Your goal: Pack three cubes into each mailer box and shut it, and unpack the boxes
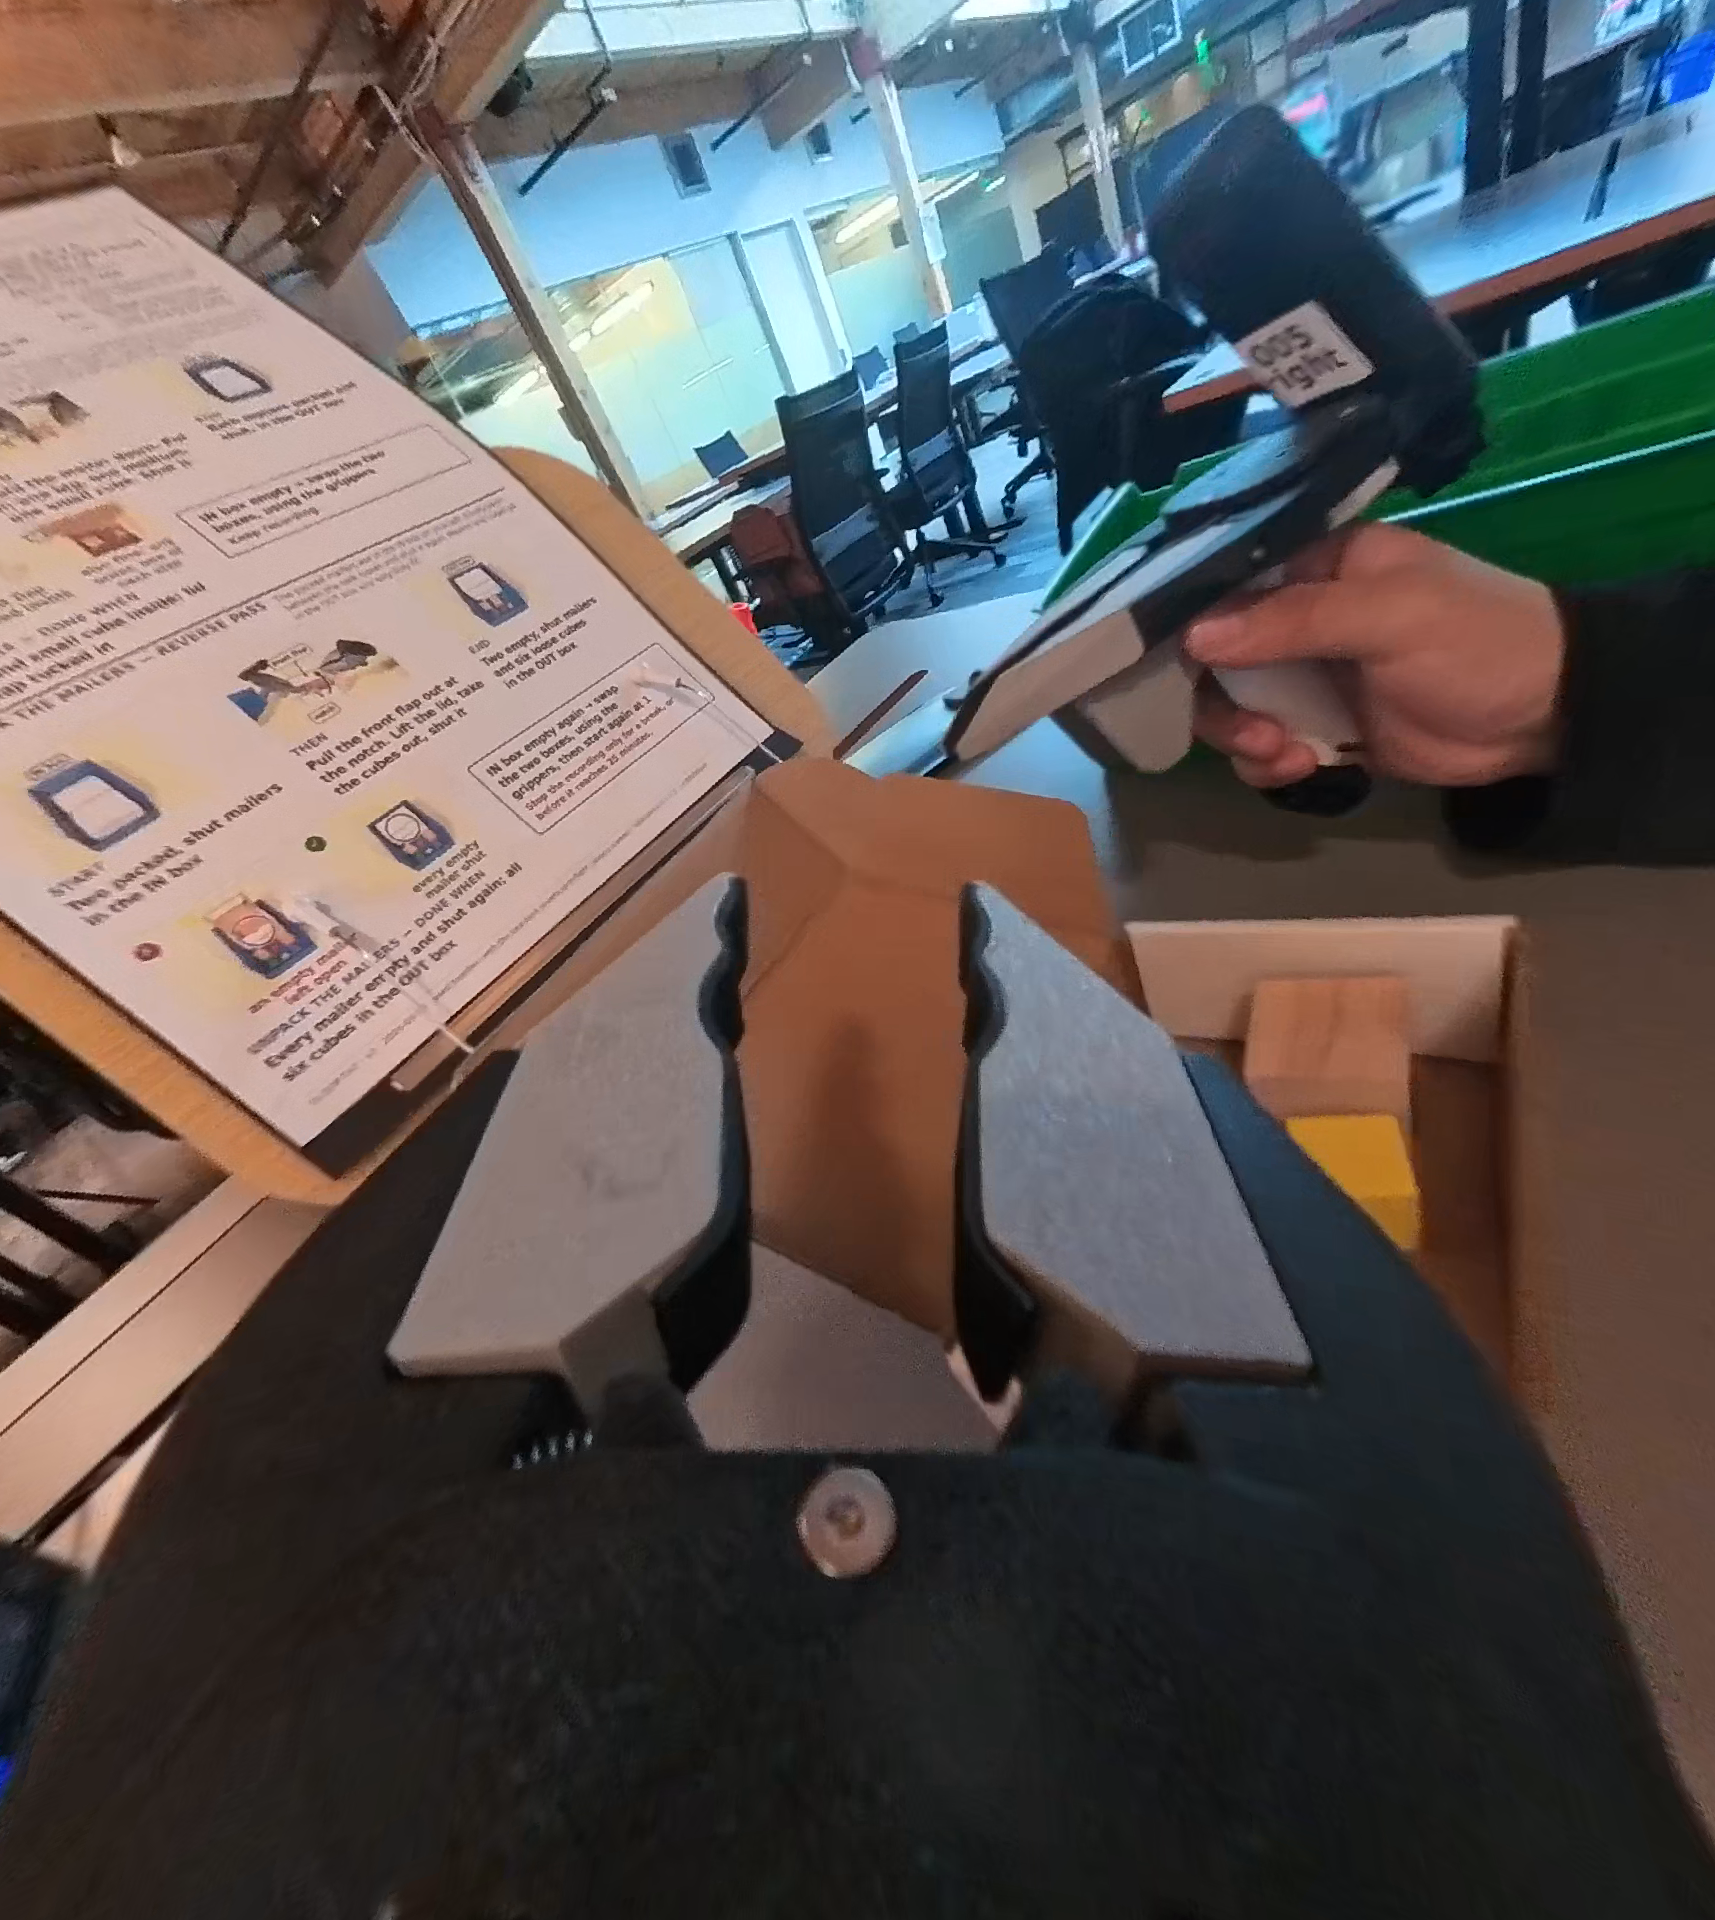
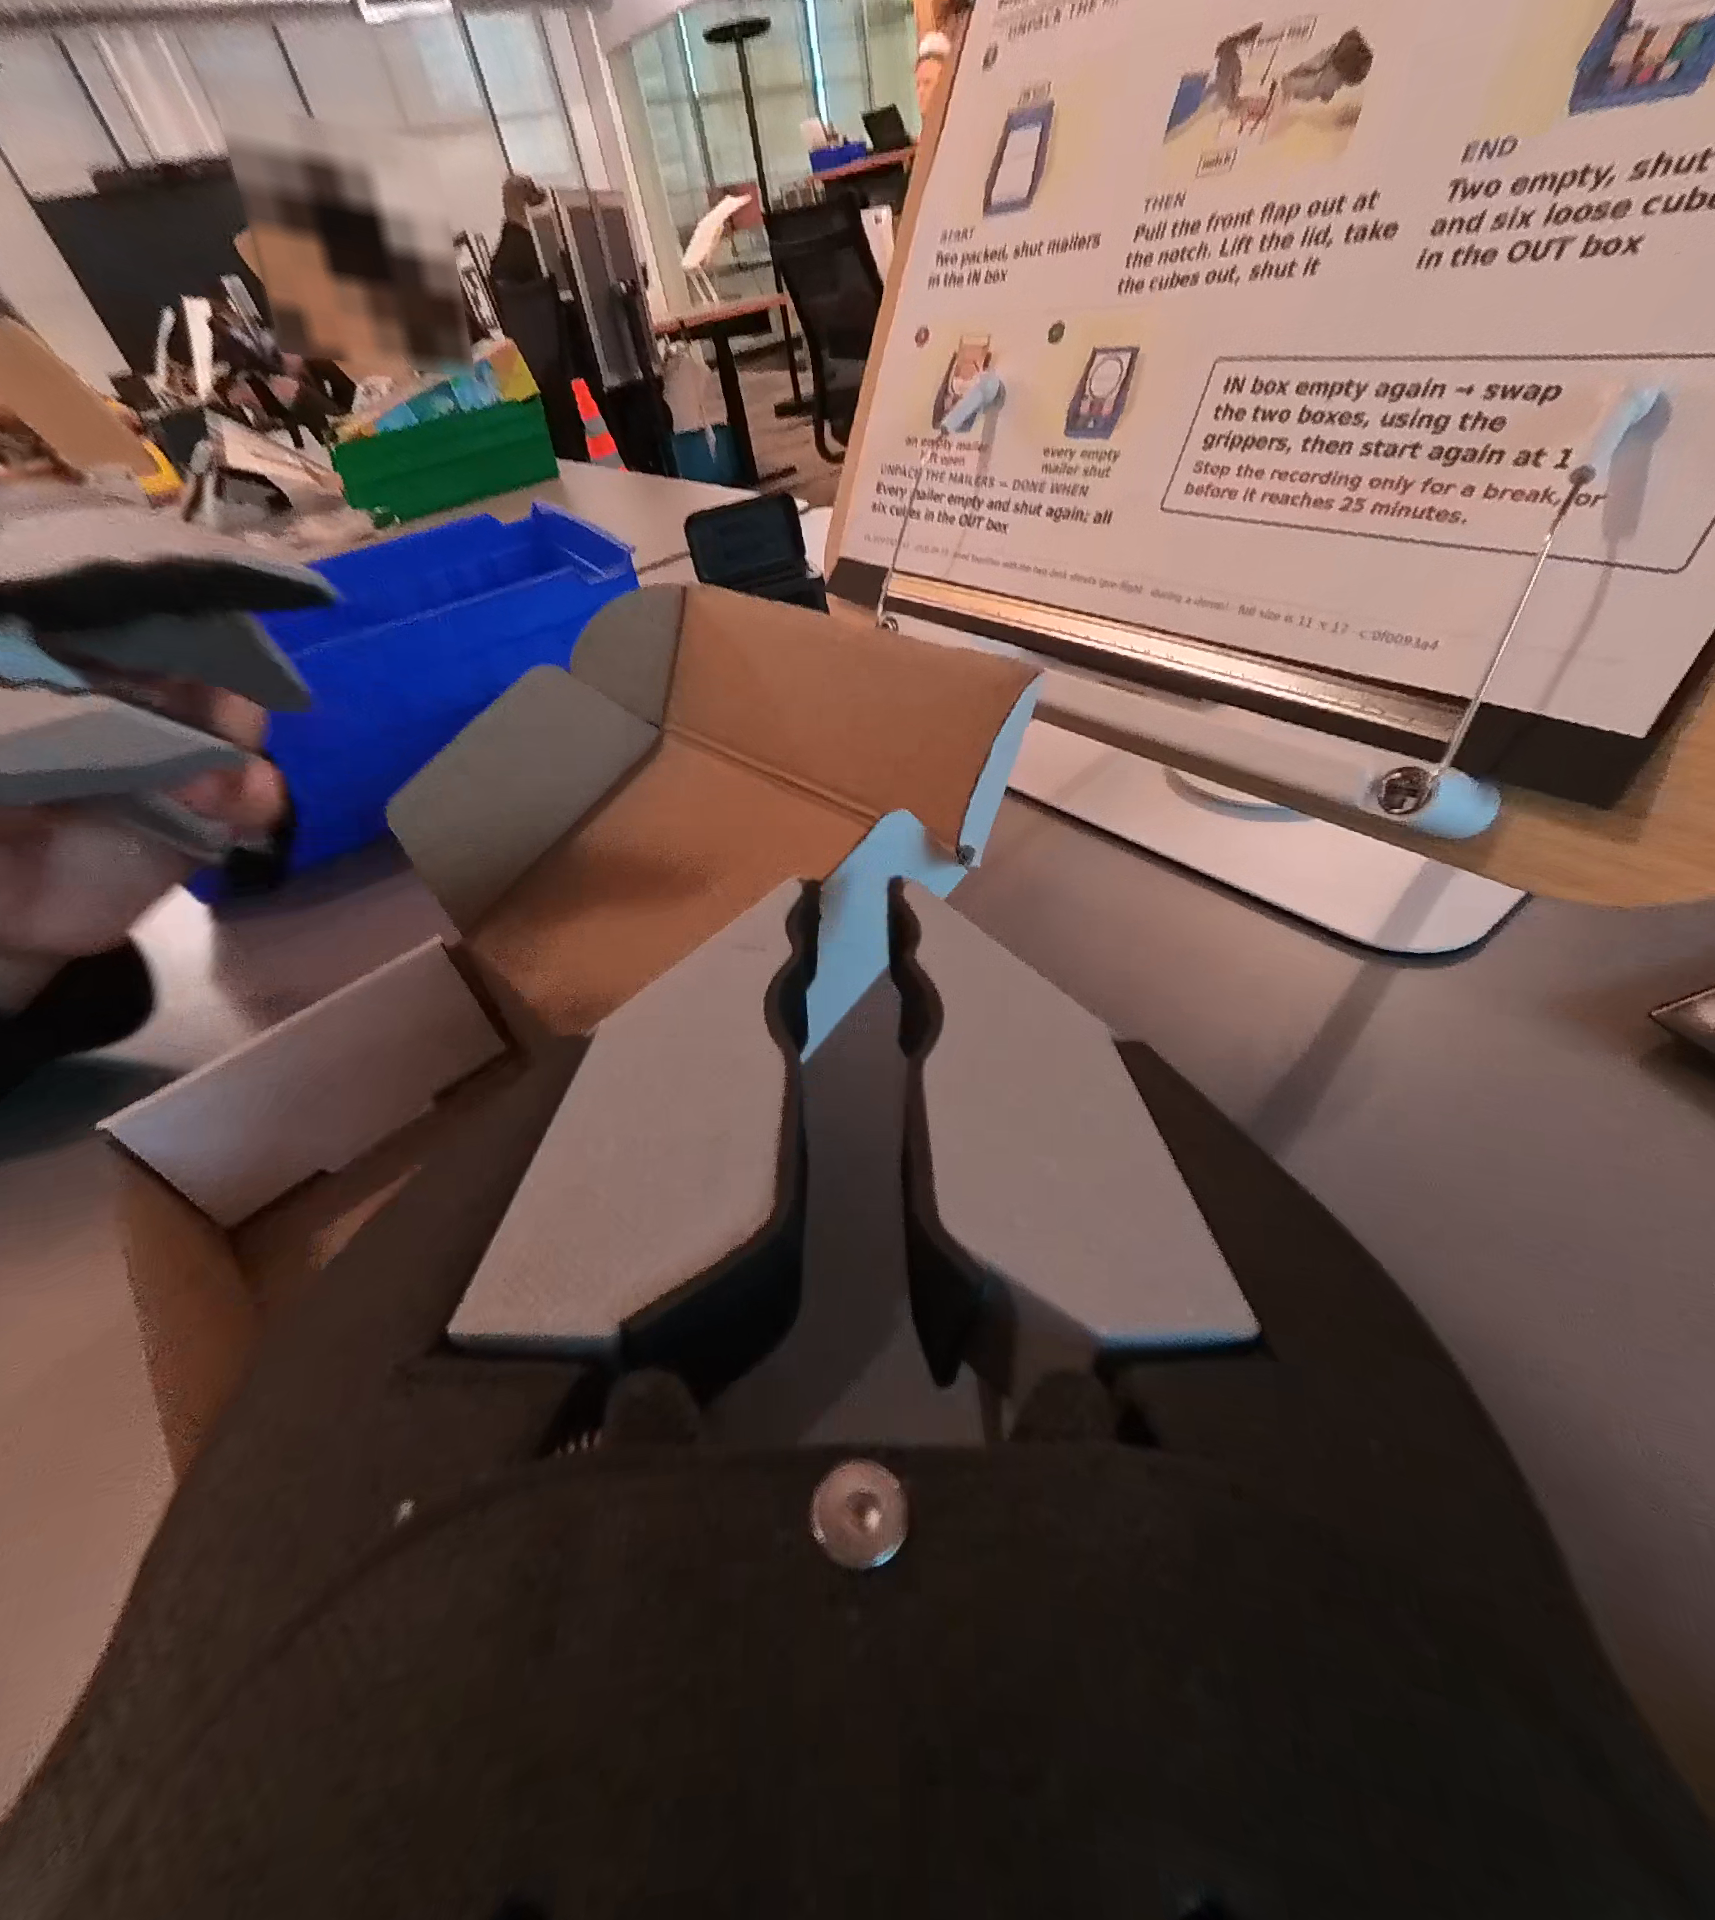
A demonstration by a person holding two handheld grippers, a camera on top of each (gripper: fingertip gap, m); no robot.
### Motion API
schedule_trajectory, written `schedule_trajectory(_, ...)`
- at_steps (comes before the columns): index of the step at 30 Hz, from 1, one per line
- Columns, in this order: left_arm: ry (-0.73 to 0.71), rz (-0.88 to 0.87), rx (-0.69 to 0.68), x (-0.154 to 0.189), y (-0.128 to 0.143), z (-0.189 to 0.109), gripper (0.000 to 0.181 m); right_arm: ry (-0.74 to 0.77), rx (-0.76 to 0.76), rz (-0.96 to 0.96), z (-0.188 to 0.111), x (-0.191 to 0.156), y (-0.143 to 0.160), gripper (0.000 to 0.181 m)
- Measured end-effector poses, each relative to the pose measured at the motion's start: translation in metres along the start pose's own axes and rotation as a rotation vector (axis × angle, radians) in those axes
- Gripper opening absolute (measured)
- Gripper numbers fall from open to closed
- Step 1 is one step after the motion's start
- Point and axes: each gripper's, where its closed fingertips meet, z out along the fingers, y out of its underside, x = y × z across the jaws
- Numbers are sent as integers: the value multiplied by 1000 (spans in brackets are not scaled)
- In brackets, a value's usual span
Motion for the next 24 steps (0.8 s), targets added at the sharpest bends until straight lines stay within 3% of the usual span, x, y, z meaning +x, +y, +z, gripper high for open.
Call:
schedule_trajectory(4, 61, 69, -59, 13, -21, -43, 41, 15, -38, -27, 4, 1, 7, 12)
schedule_trajectory(8, 16, 140, -281, -29, -26, -106, 23, 8, -9, -24, 2, -2, -1, 14)
schedule_trajectory(10, -124, 128, -499, -78, -5, -141, 25, 1, 18, -22, -1, -5, -7, 15)
schedule_trajectory(12, -137, 58, -765, -106, 35, -184, 24, -5, 40, -18, -4, -7, -13, 15)
schedule_trajectory(16, -24, -202, -1267, -112, 126, -272, 31, -20, 79, -4, -9, -11, -22, 15)
schedule_trajectory(18, 9, -211, -1457, -113, 161, -309, 26, -21, 94, -1, -11, -12, -25, 15)
schedule_trajectory(21, 87, -195, -1602, -106, 189, -339, 30, -25, 107, 14, -13, -12, -27, 16)
schedule_trajectory(24, 31, -260, -1663, -113, 199, -349, 28, -41, 109, 37, -12, -13, -26, 17)
